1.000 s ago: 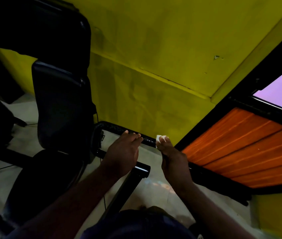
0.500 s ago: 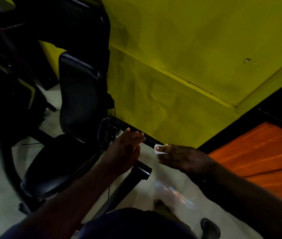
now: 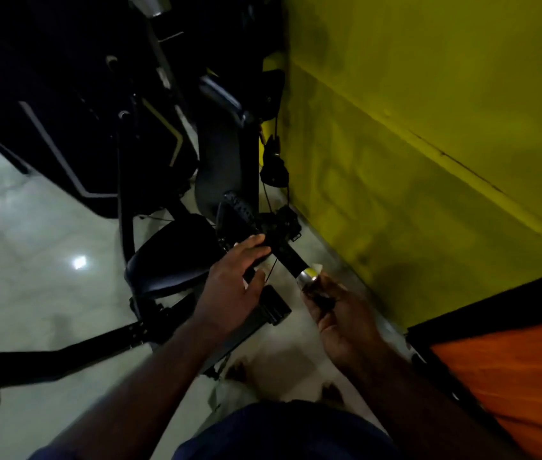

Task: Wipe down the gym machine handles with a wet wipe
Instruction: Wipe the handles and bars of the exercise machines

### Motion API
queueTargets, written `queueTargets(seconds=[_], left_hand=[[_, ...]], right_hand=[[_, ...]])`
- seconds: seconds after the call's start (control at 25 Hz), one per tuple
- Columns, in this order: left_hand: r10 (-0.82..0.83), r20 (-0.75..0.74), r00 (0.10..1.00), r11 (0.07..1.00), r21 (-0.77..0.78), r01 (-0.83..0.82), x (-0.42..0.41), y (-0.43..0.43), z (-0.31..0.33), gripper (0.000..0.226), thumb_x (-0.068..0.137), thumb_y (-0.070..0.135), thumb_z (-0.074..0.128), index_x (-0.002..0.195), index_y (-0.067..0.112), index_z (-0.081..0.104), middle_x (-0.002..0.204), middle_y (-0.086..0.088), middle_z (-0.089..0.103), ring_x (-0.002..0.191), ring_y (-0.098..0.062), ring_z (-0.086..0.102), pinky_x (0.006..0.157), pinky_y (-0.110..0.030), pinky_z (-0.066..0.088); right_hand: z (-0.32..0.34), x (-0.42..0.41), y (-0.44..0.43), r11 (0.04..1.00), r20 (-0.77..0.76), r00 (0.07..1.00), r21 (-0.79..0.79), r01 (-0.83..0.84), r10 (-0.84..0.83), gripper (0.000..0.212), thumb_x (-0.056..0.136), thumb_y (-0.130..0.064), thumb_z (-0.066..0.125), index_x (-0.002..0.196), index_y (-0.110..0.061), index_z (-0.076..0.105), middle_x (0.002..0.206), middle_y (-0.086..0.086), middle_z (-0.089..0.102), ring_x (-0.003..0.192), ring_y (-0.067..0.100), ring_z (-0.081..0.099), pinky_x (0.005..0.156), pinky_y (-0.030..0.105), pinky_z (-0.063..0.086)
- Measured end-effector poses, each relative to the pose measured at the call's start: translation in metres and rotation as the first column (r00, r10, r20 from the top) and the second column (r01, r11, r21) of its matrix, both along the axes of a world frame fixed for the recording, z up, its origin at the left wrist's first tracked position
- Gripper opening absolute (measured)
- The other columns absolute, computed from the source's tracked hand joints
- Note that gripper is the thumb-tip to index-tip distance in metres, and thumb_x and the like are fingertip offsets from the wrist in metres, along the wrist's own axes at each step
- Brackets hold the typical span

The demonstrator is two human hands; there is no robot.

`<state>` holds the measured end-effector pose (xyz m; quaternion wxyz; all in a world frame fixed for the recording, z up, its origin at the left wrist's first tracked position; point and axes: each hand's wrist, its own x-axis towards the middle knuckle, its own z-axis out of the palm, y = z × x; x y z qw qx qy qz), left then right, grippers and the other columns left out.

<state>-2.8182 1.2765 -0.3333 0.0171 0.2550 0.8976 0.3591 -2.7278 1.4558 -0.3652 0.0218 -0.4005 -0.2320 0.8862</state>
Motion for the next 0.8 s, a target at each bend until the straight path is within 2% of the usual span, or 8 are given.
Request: queueTargets(seconds=[0.16,0.28,0.32,0.4,0.44,0.52,0.64,0.8], left_hand=[[0.151,0.069,0.986,0.988,-0.030,-0.150,0.042,-0.008,-0.022,0.038,0.096,0.017,0.072,0.134,0.019,0.068,0.144,0.008,0.061,0.130,0.003,0.051,0.114,-0.031,0.045],[0.195,0.213,0.957,0.981,-0.054,-0.187,0.046,-0.006,-0.026,0.040,0.095,0.020,0.073,0.135,0.017,0.067,0.136,0.006,0.065,0.122,0.002,0.055,0.108,-0.021,0.045],[0.210,0.266,0.941,0.977,-0.015,-0.214,0.044,-0.004,-0.029,0.039,0.094,0.022,0.074,0.133,0.016,0.068,0.133,0.003,0.068,0.119,0.000,0.060,0.107,-0.021,0.048],[0.206,0.491,0.847,0.933,0.163,-0.322,0.040,0.007,-0.028,0.044,0.088,0.031,0.080,0.126,0.013,0.072,0.121,-0.005,0.073,0.110,-0.009,0.070,0.100,-0.035,0.058],[0.192,0.597,0.779,0.892,0.225,-0.392,0.038,0.012,-0.026,0.050,0.082,0.037,0.083,0.124,0.013,0.073,0.114,-0.006,0.075,0.104,-0.013,0.073,0.093,-0.042,0.062],[0.163,0.686,0.709,0.844,0.276,-0.461,0.036,0.024,-0.025,0.045,0.082,0.033,0.085,0.122,0.015,0.073,0.105,0.000,0.077,0.094,-0.013,0.076,0.082,-0.045,0.065],[0.038,0.781,0.624,0.746,0.393,-0.537,0.040,0.038,-0.026,0.033,0.089,0.013,0.080,0.121,0.012,0.071,0.104,-0.004,0.080,0.096,-0.021,0.077,0.086,-0.044,0.063],[-0.064,0.854,0.517,0.545,0.463,-0.699,0.049,0.044,-0.020,0.033,0.084,-0.004,0.079,0.114,0.005,0.070,0.108,-0.012,0.078,0.104,-0.029,0.075,0.092,-0.049,0.061]], right_hand=[[0.020,0.006,0.030,0.968,0.047,0.967,-0.028,-0.247,0.249,0.028,0.097,-0.002,0.062,0.121,0.013,0.063,0.116,0.030,0.071,0.107,0.035,0.073,0.083,0.031,0.062],[0.037,0.000,0.058,0.846,0.094,0.909,0.339,-0.412,0.405,0.018,0.095,-0.008,0.067,0.105,0.005,0.074,0.096,0.022,0.078,0.082,0.024,0.078,0.083,0.038,0.062],[0.039,-0.010,0.068,0.676,0.144,0.898,0.612,-0.410,0.415,0.015,0.094,-0.013,0.071,0.104,-0.004,0.078,0.093,0.014,0.080,0.080,0.019,0.077,0.083,0.040,0.061],[0.052,-0.034,0.078,0.058,0.179,0.849,0.970,-0.238,0.497,0.013,0.094,-0.022,0.075,0.105,-0.021,0.081,0.099,-0.005,0.080,0.091,0.008,0.075,0.085,0.035,0.061],[0.059,-0.047,0.076,-0.223,0.202,0.795,0.971,-0.087,0.572,0.013,0.095,-0.023,0.074,0.107,-0.022,0.081,0.103,-0.008,0.079,0.096,0.004,0.072,0.085,0.027,0.060],[0.059,-0.069,0.073,-0.571,0.386,0.571,0.800,0.183,0.724,0.016,0.098,-0.016,0.065,0.108,-0.016,0.078,0.106,-0.002,0.074,0.100,0.003,0.064,0.084,0.019,0.056],[0.046,-0.082,0.086,-0.615,0.575,0.218,0.734,0.289,0.789,0.039,0.095,0.007,0.060,0.125,-0.017,0.067,0.119,0.002,0.064,0.106,0.010,0.065,0.088,0.028,0.057],[0.043,-0.114,0.093,-0.425,0.535,0.014,0.654,0.626,0.845,0.054,0.080,0.017,0.055,0.125,-0.008,0.067,0.129,0.004,0.051,0.115,0.025,0.058,0.092,0.028,0.055]])
